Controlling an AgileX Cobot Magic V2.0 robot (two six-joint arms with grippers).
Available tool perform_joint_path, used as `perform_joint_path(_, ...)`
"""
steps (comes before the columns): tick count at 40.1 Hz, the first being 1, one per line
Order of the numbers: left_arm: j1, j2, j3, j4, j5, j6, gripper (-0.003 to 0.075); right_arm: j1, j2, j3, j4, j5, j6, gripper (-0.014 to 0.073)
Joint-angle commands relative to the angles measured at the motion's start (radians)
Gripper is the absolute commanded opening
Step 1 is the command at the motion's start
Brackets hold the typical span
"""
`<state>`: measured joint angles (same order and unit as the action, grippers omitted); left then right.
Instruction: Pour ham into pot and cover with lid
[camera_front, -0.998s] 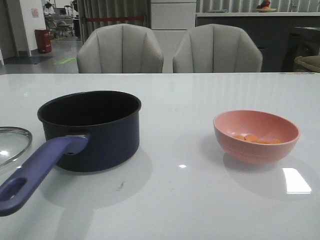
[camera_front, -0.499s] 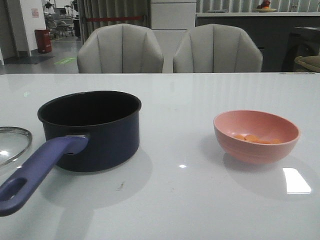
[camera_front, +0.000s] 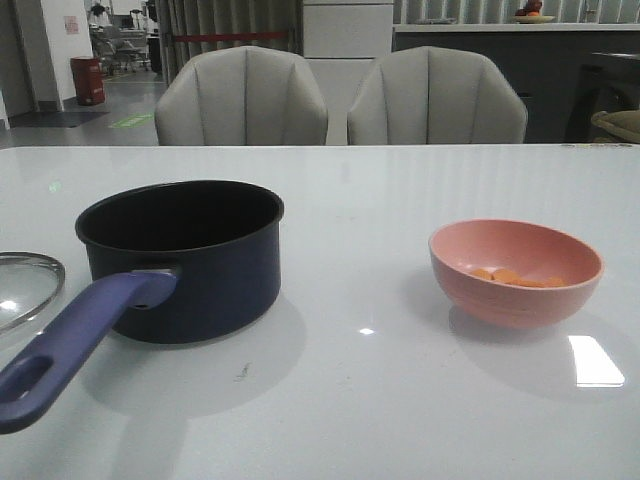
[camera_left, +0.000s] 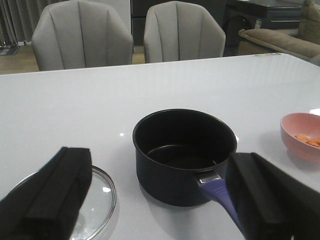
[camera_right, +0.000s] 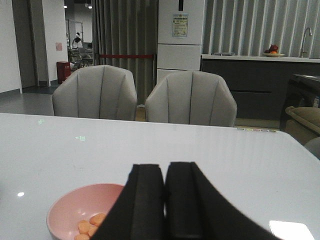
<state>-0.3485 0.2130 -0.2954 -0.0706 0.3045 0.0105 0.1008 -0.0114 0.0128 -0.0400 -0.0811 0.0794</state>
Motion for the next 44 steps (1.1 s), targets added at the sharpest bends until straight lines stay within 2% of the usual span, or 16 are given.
perform_joint_path(1, -0.006, 0.007, -0.028, -0.013, -0.090, 0.003, 0.0581, -0.001, 0.036, -0.106, 0.025, 0.023, -0.002, 0.0161)
perform_joint_path(7, -0.006, 0.007, -0.028, -0.015, -0.093, 0.003, 0.0581, -0.001, 0.207, -0.291, 0.029, 0.305, -0.002, 0.0161)
perform_joint_path(10, -0.006, 0.007, -0.028, -0.015, -0.091, 0.003, 0.0581, -0.001, 0.272, -0.338, 0.029, 0.374, -0.002, 0.0161)
perform_joint_path(17, -0.006, 0.007, -0.028, -0.015, -0.091, 0.003, 0.0581, -0.001, 0.351, -0.345, 0.079, 0.373, 0.002, 0.0161)
perform_joint_path(23, -0.006, 0.007, -0.028, -0.015, -0.095, 0.003, 0.0581, -0.001, 0.433, -0.363, 0.101, 0.291, 0.002, 0.0167)
perform_joint_path(25, -0.006, 0.007, -0.028, -0.015, -0.095, 0.003, 0.0581, -0.001, 0.477, -0.386, 0.105, 0.302, 0.002, 0.0199)
perform_joint_path(31, -0.006, 0.007, -0.028, -0.015, -0.095, 0.003, 0.0581, -0.001, 0.651, -0.479, 0.111, 0.362, 0.002, 0.0442)
perform_joint_path(33, -0.006, 0.007, -0.028, -0.015, -0.095, 0.003, 0.0581, -0.001, 0.709, -0.506, 0.111, 0.365, 0.002, 0.0493)
perform_joint_path(38, -0.006, 0.007, -0.028, -0.015, -0.099, 0.003, 0.0581, -0.001, 0.888, -0.596, 0.146, 0.362, 0.002, 0.0505)
perform_joint_path(44, -0.006, 0.007, -0.028, -0.015, -0.103, 0.003, 0.0581, -0.001, 1.141, -0.715, 0.263, 0.373, 0.002, 0.0505)
